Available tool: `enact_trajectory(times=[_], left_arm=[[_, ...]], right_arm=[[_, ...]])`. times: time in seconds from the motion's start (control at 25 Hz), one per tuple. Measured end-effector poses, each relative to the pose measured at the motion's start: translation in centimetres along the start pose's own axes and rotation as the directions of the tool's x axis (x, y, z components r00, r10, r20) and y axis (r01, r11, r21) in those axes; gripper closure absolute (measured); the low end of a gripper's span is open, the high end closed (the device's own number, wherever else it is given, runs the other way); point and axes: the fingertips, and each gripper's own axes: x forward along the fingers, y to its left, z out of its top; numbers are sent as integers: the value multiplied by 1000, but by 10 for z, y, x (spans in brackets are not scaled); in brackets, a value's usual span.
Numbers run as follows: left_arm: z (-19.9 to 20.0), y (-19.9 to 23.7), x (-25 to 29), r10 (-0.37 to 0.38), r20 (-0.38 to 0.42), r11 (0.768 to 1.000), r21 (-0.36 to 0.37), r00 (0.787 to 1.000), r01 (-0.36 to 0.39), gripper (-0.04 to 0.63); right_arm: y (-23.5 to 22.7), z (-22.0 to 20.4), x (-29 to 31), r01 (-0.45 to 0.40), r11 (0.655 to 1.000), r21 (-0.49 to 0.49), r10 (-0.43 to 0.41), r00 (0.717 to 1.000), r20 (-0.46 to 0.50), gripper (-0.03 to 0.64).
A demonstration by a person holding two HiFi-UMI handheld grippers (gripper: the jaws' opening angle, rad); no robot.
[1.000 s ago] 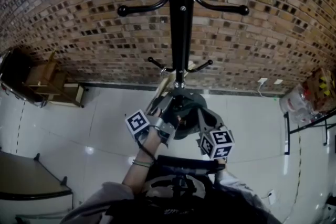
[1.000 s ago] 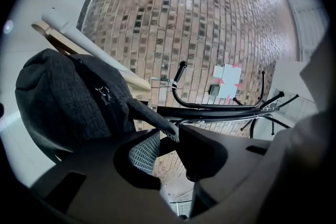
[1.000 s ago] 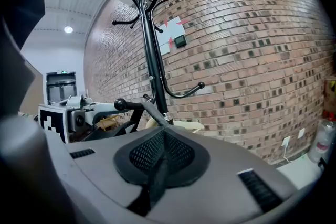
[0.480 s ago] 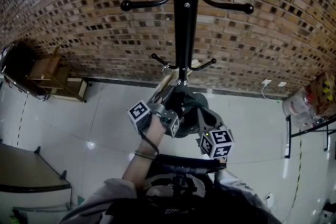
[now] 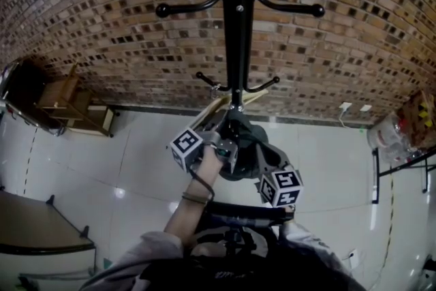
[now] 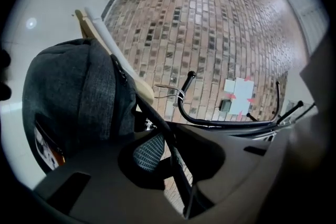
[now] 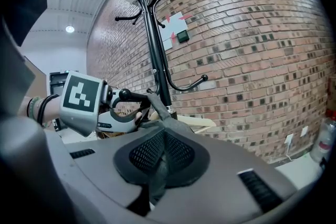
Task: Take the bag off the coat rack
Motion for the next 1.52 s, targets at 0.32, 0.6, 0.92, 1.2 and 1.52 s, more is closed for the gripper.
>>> enact_trajectory(times=[0.32,0.6,0.92,1.2,1.52], left_arm=[[-2,-16,-6,-187,-63,982,-1,980,187,560],[-12,-29,-17,-184,-148,967,148,972,206,565],[-29,-45,-39,-199,-246,921,284,949,267,565],[-35,-48,-53,-183,-253,912,316,950,260,565],[-59,-63,-64,-198,-306,892,337,931,300,568]], right_arm=[[-1,-8,-6,13,1000,-8,-14,1000,-9,607],[-8,-13,-16,43,999,12,-43,999,-3,607],[-12,-13,-22,27,998,57,-28,999,21,607],[-10,20,-68,10,996,91,-21,992,124,607],[-28,4,-87,83,994,69,-89,993,75,607]])
